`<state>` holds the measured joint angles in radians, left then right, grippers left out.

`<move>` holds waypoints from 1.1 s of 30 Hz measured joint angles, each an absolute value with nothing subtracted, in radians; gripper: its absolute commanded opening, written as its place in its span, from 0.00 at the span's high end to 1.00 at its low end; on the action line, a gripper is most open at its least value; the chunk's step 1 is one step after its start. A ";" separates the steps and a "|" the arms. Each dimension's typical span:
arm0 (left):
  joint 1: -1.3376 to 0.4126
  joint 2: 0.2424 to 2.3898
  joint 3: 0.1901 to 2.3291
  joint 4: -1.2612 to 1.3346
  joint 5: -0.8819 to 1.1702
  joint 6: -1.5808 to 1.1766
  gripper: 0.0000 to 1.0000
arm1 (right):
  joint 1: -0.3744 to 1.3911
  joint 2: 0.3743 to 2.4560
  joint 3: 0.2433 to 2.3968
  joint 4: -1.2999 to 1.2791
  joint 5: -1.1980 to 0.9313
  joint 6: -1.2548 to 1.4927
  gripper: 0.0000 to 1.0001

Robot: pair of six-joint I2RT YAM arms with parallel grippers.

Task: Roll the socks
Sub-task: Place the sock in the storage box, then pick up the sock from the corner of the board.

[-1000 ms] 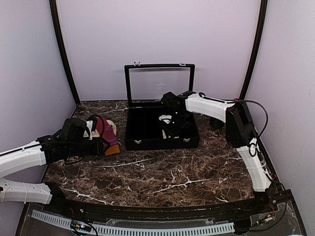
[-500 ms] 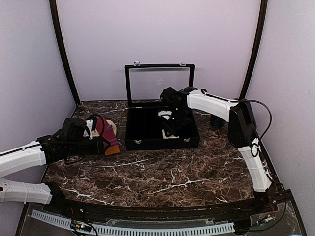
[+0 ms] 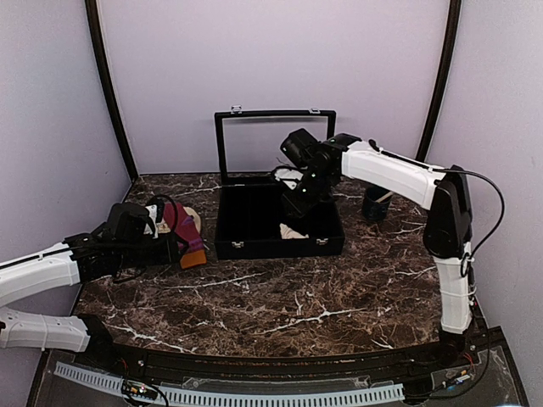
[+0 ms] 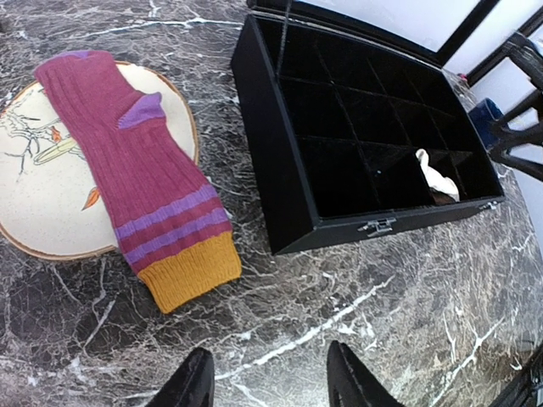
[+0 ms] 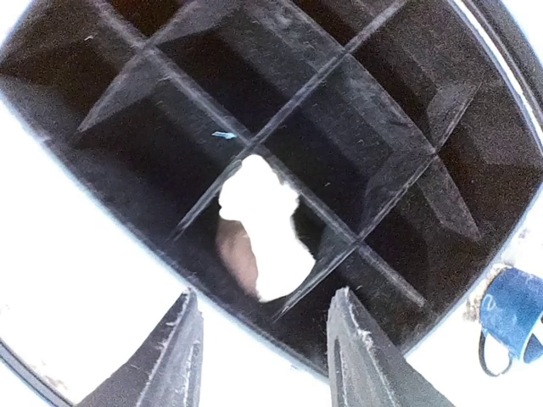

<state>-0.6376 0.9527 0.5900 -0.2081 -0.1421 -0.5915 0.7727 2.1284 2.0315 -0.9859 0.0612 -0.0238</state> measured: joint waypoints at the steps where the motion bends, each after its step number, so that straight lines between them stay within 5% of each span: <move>1: -0.638 0.956 0.589 -0.205 -0.153 -0.597 0.50 | 0.783 2.108 2.008 -0.973 0.066 -0.020 0.53; 15: -0.494 1.176 0.509 -0.051 -0.082 -0.707 0.48 | 0.973 1.860 1.623 -0.693 0.065 0.069 0.52; 33: -0.375 1.381 0.515 0.105 0.128 -0.805 0.49 | 1.018 1.853 1.546 -0.628 0.046 0.088 0.51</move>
<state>-0.3748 1.3811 0.5152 0.1047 0.1284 -0.8051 1.0176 1.8530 1.5455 -0.6285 0.0456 0.0875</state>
